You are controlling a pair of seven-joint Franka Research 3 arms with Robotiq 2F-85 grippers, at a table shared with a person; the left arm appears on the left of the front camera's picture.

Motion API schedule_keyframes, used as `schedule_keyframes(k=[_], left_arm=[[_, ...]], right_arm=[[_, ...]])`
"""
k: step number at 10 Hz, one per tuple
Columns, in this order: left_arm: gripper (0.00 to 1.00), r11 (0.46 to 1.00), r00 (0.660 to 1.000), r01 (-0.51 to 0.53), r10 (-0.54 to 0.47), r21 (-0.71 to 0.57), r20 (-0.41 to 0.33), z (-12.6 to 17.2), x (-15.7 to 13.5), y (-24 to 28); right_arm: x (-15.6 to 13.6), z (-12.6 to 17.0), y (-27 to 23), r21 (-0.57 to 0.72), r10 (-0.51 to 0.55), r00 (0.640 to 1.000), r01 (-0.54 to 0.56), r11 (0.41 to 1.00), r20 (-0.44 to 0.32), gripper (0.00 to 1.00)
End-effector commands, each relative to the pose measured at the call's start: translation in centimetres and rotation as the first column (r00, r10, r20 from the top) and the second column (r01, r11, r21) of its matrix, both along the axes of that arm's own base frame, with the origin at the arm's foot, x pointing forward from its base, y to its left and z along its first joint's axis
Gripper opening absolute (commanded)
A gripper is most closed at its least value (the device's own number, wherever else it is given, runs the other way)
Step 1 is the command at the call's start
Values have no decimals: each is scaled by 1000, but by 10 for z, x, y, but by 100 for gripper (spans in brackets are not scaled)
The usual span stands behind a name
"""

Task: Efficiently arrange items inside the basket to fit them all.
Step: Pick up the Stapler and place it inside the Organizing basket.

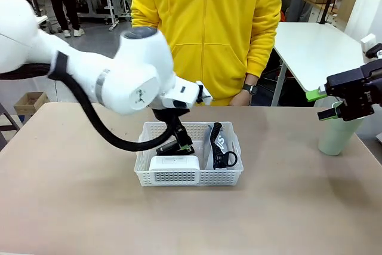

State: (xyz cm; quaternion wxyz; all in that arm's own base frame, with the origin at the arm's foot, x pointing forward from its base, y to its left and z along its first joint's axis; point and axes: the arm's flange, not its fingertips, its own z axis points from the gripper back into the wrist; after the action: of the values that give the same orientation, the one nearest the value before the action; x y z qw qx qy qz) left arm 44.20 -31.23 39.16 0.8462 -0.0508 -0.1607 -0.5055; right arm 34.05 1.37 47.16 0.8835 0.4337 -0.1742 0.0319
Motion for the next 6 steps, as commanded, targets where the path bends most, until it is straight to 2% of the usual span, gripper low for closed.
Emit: schedule_keyframes(k=[1, 4, 6], left_arm=[[100, 977, 994, -93, 80, -193, -75, 47, -8, 91], [100, 879, 957, -149, 13, -453, -290, 70, 0, 205], [100, 747, 894, -212, -112, -630, -433, 76, 13, 296]], right_arm=[[2, 0, 1, 25, 4, 1000, -5, 1000, 22, 100], [2, 0, 1, 25, 4, 1000, -5, 1000, 22, 100], [2, 0, 1, 25, 4, 1000, -5, 1000, 22, 100]])
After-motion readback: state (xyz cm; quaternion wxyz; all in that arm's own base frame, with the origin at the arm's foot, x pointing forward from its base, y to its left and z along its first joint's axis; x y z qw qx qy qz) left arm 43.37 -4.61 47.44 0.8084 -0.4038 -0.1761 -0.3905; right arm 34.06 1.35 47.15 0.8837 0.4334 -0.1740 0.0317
